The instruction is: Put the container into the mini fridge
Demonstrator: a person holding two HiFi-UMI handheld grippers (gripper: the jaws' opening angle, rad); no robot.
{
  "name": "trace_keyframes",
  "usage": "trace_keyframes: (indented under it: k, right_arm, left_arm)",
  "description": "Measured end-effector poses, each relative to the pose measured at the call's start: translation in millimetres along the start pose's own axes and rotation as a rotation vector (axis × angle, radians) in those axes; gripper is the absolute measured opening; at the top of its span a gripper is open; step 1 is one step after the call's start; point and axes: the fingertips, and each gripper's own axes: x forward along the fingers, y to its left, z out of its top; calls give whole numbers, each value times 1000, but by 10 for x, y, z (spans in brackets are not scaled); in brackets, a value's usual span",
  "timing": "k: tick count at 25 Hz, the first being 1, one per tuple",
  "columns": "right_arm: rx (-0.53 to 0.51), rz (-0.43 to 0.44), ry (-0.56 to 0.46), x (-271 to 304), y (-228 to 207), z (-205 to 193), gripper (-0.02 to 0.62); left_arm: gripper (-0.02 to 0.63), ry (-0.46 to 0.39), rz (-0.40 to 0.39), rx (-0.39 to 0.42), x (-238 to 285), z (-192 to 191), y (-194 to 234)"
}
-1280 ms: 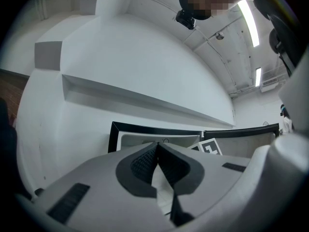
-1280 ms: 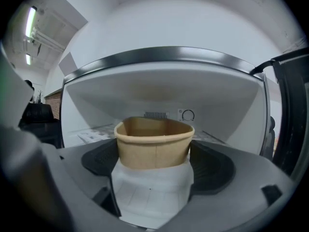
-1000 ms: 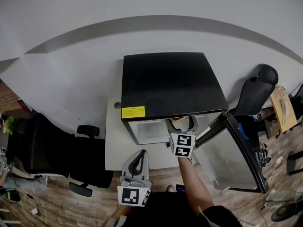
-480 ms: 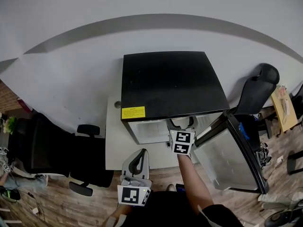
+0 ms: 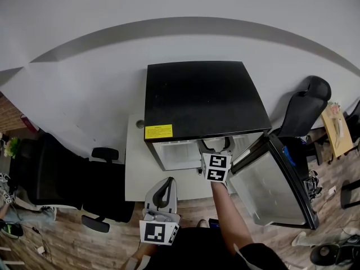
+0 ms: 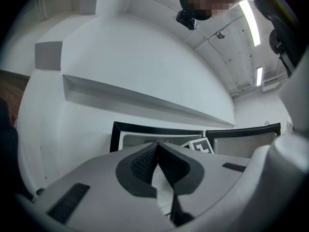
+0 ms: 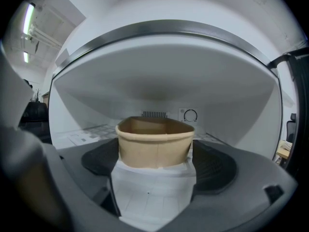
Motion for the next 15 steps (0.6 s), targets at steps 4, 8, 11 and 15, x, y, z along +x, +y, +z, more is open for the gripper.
trace_keyframes:
  k: [4, 8, 11, 15]
  right_arm:
    - [-4, 18, -3, -58, 20, 20, 462]
    - [-4, 40, 1, -238, 53, -9, 462]
    - [13, 84, 2, -467, 80, -62, 461]
    - [43, 152, 17, -838, 129, -167, 459]
  left_arm:
    - [8, -12, 7, 6, -34, 18, -1]
    - [8, -16, 4, 5, -68, 14, -30]
    - [8, -17, 2, 5, -84, 14, -64]
    - [8, -17, -1, 7, -117, 21, -118]
